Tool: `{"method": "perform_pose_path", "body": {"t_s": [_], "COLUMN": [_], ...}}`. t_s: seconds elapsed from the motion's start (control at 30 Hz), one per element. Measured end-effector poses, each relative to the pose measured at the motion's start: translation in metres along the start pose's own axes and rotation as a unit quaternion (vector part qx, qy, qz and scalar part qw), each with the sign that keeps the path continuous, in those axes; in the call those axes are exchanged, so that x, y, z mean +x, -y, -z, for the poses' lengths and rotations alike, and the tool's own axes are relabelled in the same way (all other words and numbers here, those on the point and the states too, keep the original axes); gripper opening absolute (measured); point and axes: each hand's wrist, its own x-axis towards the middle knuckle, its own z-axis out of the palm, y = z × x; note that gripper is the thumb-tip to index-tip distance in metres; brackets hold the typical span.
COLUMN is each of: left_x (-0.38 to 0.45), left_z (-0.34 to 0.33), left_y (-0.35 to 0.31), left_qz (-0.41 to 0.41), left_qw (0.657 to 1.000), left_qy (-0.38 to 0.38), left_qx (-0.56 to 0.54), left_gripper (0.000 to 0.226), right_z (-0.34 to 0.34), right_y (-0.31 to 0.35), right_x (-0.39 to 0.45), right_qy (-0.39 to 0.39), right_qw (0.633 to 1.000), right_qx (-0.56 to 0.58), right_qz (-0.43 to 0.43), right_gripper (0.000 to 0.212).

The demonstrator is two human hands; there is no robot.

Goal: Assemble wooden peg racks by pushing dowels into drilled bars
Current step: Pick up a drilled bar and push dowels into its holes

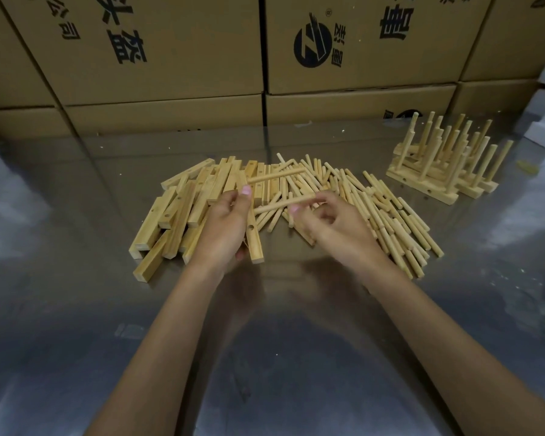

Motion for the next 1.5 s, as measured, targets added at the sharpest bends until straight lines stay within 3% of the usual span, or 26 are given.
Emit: {"method": "perform_pose_path", "body": {"t_s": [0.03, 0.1, 0.27, 0.43, 0.73, 0.9, 0.97, 1.03, 1.1, 1.2, 1.3, 1.37, 1.5], "left_x": [-0.002, -0.004, -0.008, -0.007, -0.005, -0.005, -0.003, -0.001, 0.005, 0.010, 0.011, 0.013, 0.014], "left_z": [-0.002, -0.007, -0.017, -0.021, -0.024, -0.023, -0.021, -0.015, -0.006, 0.004, 0.009, 0.011, 0.012], "left_y": [0.000, -0.001, 0.000, 0.004, 0.009, 0.003, 0.002, 0.002, 0.003, 0.004, 0.005, 0.006, 0.006], "left_qz": [-0.018, -0.054, -0.104, -0.105, -0.112, -0.113, -0.100, -0.060, -0.010, 0.067, 0.094, 0.097, 0.122], "left_qw": [1.000, 0.997, 0.992, 0.993, 0.993, 0.993, 0.995, 0.998, 0.998, 0.988, 0.981, 0.977, 0.973], "left_qy": [0.013, 0.049, 0.063, 0.047, 0.037, 0.030, 0.011, -0.014, -0.033, -0.042, -0.017, -0.013, -0.020], "left_qx": [0.017, 0.036, 0.032, 0.017, 0.008, 0.017, 0.016, -0.006, -0.057, -0.132, -0.171, -0.188, -0.197], "left_gripper": [0.047, 0.051, 0.040, 0.043, 0.042, 0.031, 0.029, 0.029, 0.041, 0.047, 0.042, 0.035, 0.029], "right_z": [-0.001, 0.001, 0.006, -0.002, -0.006, -0.001, 0.006, 0.016, 0.023, 0.016, 0.001, -0.005, -0.002], "right_y": [0.005, 0.010, 0.009, 0.008, 0.001, 0.001, -0.001, -0.008, -0.019, -0.030, -0.035, -0.033, -0.029], "right_x": [-0.002, -0.003, -0.005, -0.009, -0.008, 0.000, 0.007, 0.015, 0.020, 0.019, 0.017, 0.018, 0.014], "right_qy": [0.028, 0.055, 0.103, 0.082, 0.068, 0.101, 0.046, -0.056, -0.122, -0.071, -0.020, -0.021, -0.021], "right_qw": [0.992, 0.980, 0.984, 0.976, 0.977, 0.961, 0.965, 0.972, 0.987, 0.979, 0.925, 0.906, 0.911], "right_qx": [0.114, 0.183, 0.143, 0.200, 0.201, 0.248, 0.241, 0.210, 0.085, -0.185, -0.362, -0.399, -0.391], "right_qz": [-0.038, -0.059, -0.016, -0.008, -0.008, -0.073, -0.094, -0.092, -0.054, 0.041, 0.115, 0.140, 0.129], "right_gripper": [0.037, 0.036, 0.024, 0.021, 0.021, 0.033, 0.046, 0.044, 0.029, 0.010, 0.021, 0.027, 0.020]}}
